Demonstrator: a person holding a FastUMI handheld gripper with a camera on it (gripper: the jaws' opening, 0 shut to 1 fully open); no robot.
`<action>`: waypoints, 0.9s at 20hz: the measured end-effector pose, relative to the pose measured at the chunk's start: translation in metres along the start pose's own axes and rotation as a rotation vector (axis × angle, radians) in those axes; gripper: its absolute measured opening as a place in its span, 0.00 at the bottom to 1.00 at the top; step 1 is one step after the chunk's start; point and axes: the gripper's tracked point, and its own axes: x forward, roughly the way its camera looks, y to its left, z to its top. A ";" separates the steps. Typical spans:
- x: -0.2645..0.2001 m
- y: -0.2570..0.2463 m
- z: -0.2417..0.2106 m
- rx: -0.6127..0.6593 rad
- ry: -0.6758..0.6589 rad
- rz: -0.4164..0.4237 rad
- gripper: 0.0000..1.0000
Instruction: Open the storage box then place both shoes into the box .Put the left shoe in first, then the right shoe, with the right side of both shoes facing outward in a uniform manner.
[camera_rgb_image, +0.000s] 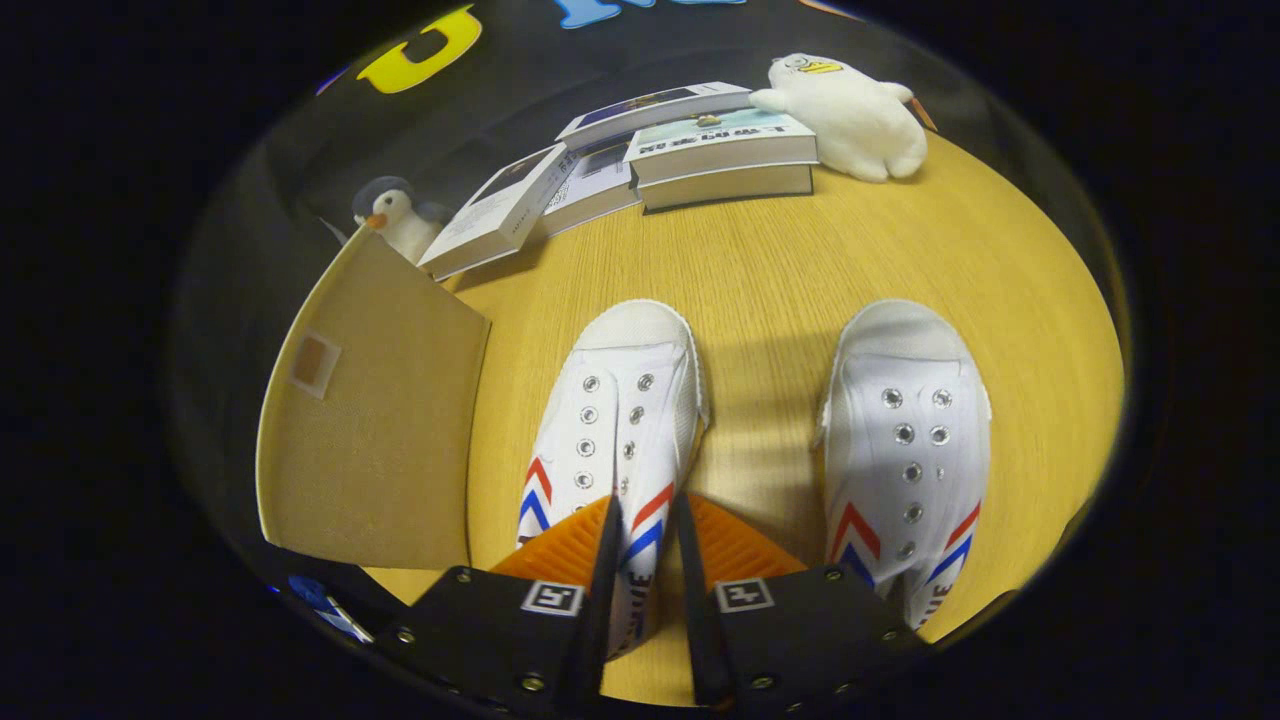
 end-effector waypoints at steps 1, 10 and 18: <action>-0.002 0.001 0.000 0.009 0.013 -0.001 0.23; -0.032 0.021 0.012 0.119 -0.019 0.058 0.07; -0.096 0.089 0.055 0.119 -0.116 0.180 0.07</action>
